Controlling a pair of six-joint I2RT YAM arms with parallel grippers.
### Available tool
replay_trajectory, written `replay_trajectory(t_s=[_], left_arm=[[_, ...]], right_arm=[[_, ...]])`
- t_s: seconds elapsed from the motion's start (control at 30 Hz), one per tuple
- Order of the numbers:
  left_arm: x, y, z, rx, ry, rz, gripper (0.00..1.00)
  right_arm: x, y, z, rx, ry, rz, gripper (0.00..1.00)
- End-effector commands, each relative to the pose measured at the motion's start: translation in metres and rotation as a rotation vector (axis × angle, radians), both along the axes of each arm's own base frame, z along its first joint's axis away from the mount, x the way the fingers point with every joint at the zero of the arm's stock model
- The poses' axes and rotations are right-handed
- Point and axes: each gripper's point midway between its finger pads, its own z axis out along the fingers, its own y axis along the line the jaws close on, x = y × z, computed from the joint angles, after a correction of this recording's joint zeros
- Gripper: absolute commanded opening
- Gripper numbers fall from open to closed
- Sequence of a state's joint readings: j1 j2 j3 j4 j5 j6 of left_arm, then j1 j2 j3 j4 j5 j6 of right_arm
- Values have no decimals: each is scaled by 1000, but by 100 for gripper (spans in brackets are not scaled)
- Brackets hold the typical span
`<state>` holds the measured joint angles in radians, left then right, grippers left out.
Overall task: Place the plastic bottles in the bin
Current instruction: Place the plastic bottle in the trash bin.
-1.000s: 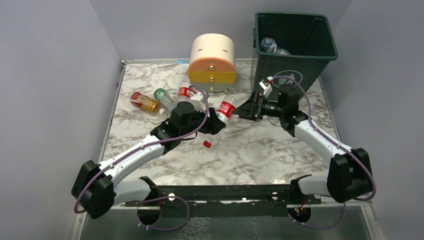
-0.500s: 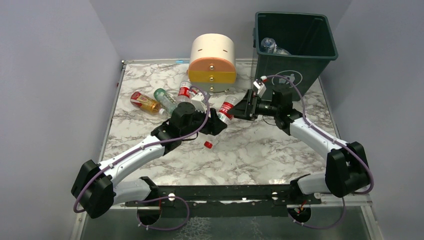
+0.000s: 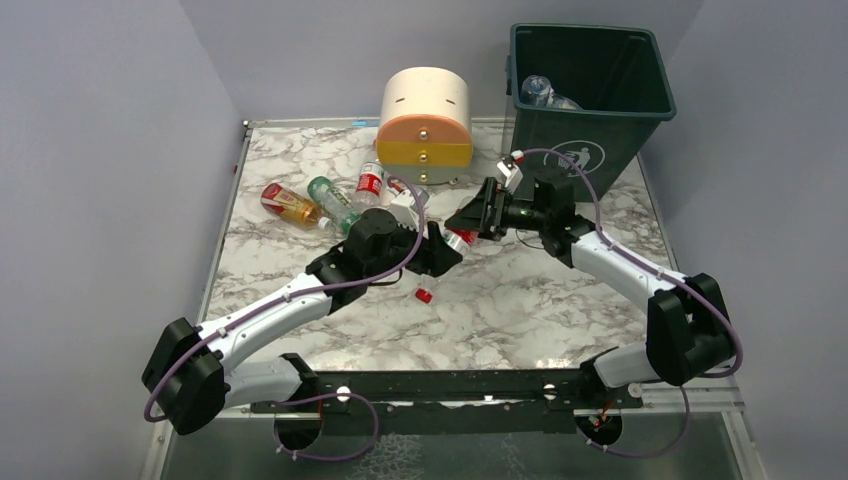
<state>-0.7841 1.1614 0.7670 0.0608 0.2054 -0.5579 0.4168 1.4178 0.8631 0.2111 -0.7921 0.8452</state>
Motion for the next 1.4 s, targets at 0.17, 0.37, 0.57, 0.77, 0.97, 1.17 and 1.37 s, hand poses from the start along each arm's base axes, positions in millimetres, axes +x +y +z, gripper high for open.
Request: replay_trajectory(t_s=[0.17, 0.37, 0.57, 0.77, 0.97, 1.17, 1.37], left_arm=[[-1, -3, 8, -25, -31, 8, 65], [0, -3, 11, -12, -39, 10, 71], [2, 4, 21, 8, -61, 30, 92], [1, 19, 35, 30, -88, 74, 99], [-8, 35, 61, -6, -122, 102, 99], [-22, 49, 77, -48, -139, 112, 99], [-29, 59, 83, -58, -145, 121, 99]], right_arm=[[7, 11, 20, 26, -70, -4, 79], [4, 9, 20, 10, -80, -14, 65], [4, 6, 27, -3, -108, -27, 61], [6, 2, 35, -34, -142, -47, 61], [12, 0, 49, -50, -180, -63, 61], [24, -1, 70, -78, -236, -91, 61], [38, -4, 103, -91, -314, -122, 61]])
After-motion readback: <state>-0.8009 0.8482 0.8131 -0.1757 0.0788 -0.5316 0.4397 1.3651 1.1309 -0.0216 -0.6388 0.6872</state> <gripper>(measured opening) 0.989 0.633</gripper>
